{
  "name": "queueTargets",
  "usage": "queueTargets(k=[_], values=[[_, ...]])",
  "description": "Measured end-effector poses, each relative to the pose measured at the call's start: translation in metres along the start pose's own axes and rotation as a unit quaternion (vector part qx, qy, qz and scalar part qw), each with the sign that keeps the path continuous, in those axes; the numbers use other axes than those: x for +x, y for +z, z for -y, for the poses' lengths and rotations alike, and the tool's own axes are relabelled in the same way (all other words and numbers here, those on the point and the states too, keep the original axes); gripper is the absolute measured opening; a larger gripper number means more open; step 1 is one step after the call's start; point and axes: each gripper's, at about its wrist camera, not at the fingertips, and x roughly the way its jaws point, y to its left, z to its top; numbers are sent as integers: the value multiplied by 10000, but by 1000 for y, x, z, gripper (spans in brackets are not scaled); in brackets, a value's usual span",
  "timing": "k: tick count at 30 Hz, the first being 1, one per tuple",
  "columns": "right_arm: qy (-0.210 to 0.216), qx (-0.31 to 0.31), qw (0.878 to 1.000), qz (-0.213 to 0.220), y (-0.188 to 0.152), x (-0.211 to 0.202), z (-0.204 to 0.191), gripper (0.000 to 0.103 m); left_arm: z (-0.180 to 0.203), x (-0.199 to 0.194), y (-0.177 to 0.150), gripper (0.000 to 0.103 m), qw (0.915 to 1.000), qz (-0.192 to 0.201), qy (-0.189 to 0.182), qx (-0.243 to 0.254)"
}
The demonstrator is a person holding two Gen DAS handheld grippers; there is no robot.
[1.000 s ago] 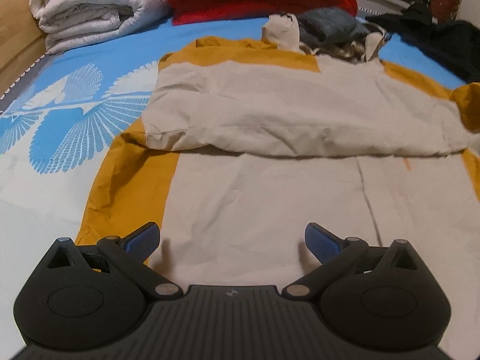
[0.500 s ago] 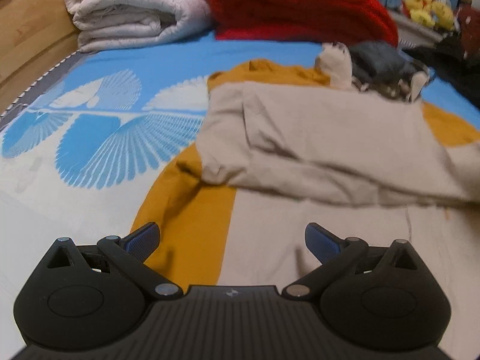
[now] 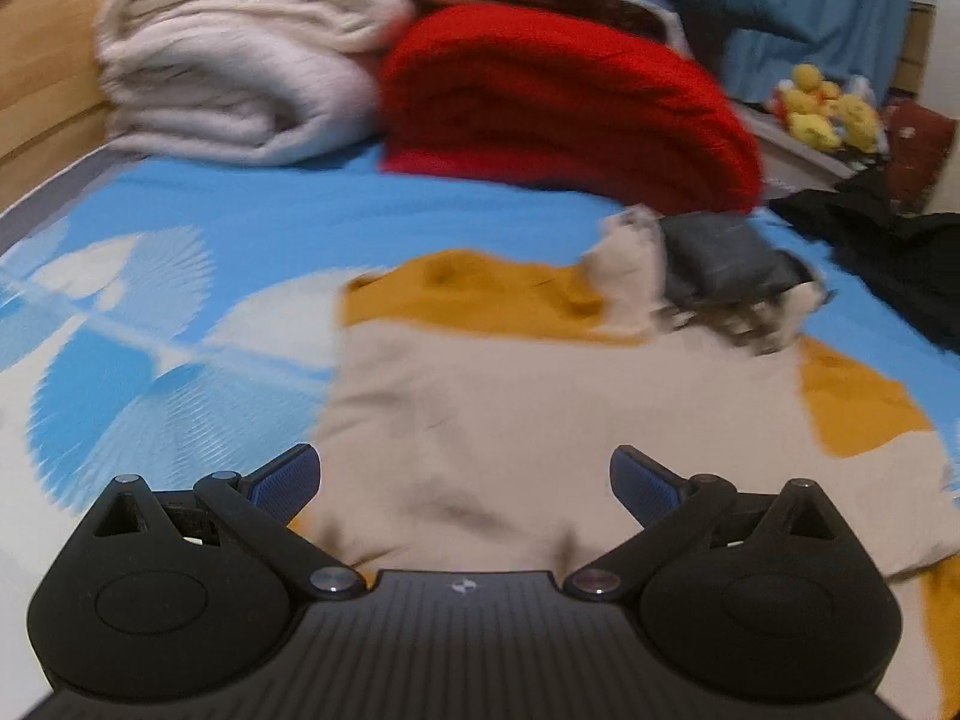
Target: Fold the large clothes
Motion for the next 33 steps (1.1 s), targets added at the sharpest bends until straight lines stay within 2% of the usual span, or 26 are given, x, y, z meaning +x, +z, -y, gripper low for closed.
queueTargets(k=[1,2,5,7,9,11,13,14,15,16,17,18,19,20,21,22,23,25,26,27,28,30,31,32,33], values=[[116,39,9999,-6,-10,0,7,38,17,0,8,103,9998,33,-123,145],[237,138,9996,15,-19,-2,14,48,37,1,16,103,9992,56,-249,323],[915,502,9945,-36,-40,-6,41,49,112,5,36,103,9939,32,-721,834],[1305,432,9905,59,-50,-8,47,50,169,15,46,103,9882,-116,-1032,1124],[1555,184,9875,165,-56,-4,45,58,228,34,52,103,9818,-396,-1205,1412],[1893,-56,9817,221,-58,3,40,72,283,53,51,103,9760,-634,-1307,1624],[2056,-350,9771,433,-58,3,32,83,332,73,48,103,9710,-707,-1378,1819],[2020,-493,9762,624,-59,1,28,82,353,82,45,103,9689,-757,-1376,1913],[1985,-618,9748,804,-59,1,26,81,373,92,39,103,9660,-810,-1412,2009],[2001,-702,9730,916,-59,3,25,68,391,102,33,103,9626,-893,-1452,2104],[2097,-756,9704,927,-59,7,24,28,405,112,26,97,9578,-992,-1537,2219],[2179,-822,9689,835,-59,12,23,15,418,123,18,87,9512,-1113,-1617,2382],[2234,-909,9676,747,-61,17,23,11,429,138,12,51,9457,-1275,-1594,2531],[2321,-909,9659,693,-63,19,24,7,437,154,5,37,9426,-1481,-1547,2563],[2439,-838,9645,576,-65,23,28,5,439,165,1,35,9447,-1569,-1527,2443],[2474,-779,9644,516,-68,25,33,3,439,173,-1,30,9494,-1496,-1491,2326],[2483,-720,9648,491,-71,26,38,2,439,178,-3,27,9540,-1340,-1453,2255],[2611,-544,9630,385,-78,26,49,2,438,187,-3,13,9623,-1034,-1269,2174],[2680,-459,9617,342,-80,25,53,2,435,191,0,13,9667,-935,-1192,2061],[2691,-514,9612,312,-83,22,52,2,431,191,3,13,9723,-847,-1091,1883],[2701,-577,9606,312,-84,19,52,2,425,189,6,18,9751,-789,-1135,1736],[2714,-519,9604,363,-86,13,54,3,412,178,15,58,9734,-760,-1485,1568],[2724,-387,9604,434,-86,9,58,17,402,169,20,92,9744,-705,-1530,1489],[2669,-174,9621,537,-87,5,64,55,392,157,24,103,9771,-504,-1520,1399],[2514,123,9652,711,-85,-2,71,73,376,142,28,103,9780,-223,-1578,1346]])
